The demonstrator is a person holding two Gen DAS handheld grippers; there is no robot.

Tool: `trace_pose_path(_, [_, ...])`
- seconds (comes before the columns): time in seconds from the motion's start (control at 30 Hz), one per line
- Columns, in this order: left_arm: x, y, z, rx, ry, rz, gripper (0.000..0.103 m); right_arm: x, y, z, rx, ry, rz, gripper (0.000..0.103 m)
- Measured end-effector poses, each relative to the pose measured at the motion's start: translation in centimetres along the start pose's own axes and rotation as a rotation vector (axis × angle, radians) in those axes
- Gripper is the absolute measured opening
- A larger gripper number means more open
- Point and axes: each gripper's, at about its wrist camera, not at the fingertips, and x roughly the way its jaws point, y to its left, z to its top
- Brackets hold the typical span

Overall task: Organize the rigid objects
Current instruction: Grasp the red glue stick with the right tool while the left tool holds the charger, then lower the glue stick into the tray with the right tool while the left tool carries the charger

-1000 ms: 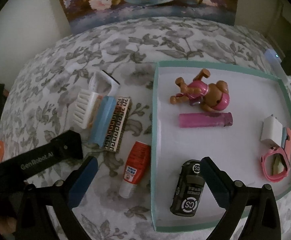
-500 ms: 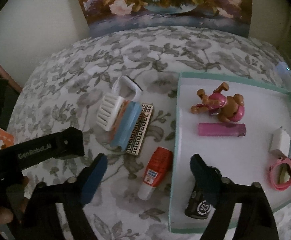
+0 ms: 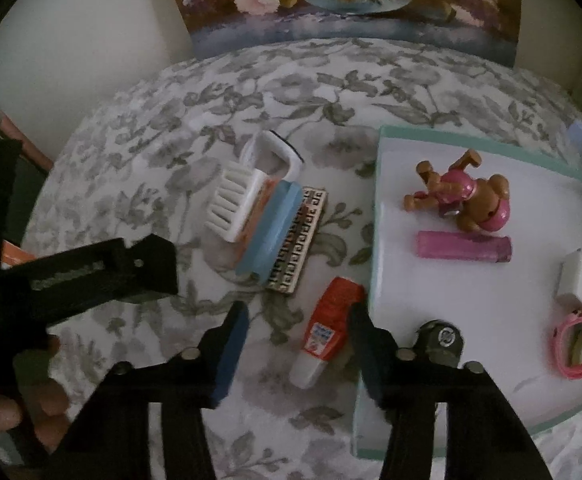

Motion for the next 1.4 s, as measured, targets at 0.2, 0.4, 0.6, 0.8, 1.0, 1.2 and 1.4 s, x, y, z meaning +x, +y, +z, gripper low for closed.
trace_pose_path(0.2, [-0.2, 0.1, -0.1, -0.009, 0.002, -0.01, 0.069, 0.8, 0.7, -0.4, -0.033, 0.034, -0.023, 0.048])
trace_pose_path(0.4, [-0.2, 0.2, -0.2, -0.018, 0.006, -0.015, 0.069, 2.0, 0.5, -0.6, -0.034, 0.069, -0.1, 0.043])
trace_pose_path(0.6, [-0.2, 0.1, -0.3, -0.016, 0.012, -0.015, 0.069, 2.7, 0.8, -0.4, -0.046, 0.05, -0.093, 0.042])
trace_pose_path(0.8, [0.8, 0.1, -0.4, -0.013, 0.037, -0.004, 0.069, 4.3, 0.7, -0.7, -0.036, 0.088, -0.108, 0.03])
trace_pose_path(1.0, [1.9, -0.3, -0.3, -0.004, 0.057, 0.007, 0.069, 4.4, 0.7, -0.9, -0.049, 0.079, -0.113, 0.03])
trace_pose_path(1.2, [2.2, -0.5, -0.3, 0.008, 0.056, 0.013, 0.069, 4.4, 0.9, -1.0, -0.052, 0.073, -0.127, 0.026])
trace_pose_path(1.4, [1.2, -0.6, -0.3, 0.015, 0.026, 0.02, 0.069, 3.9, 0.3, -0.8, -0.012, 0.068, -0.103, 0.025])
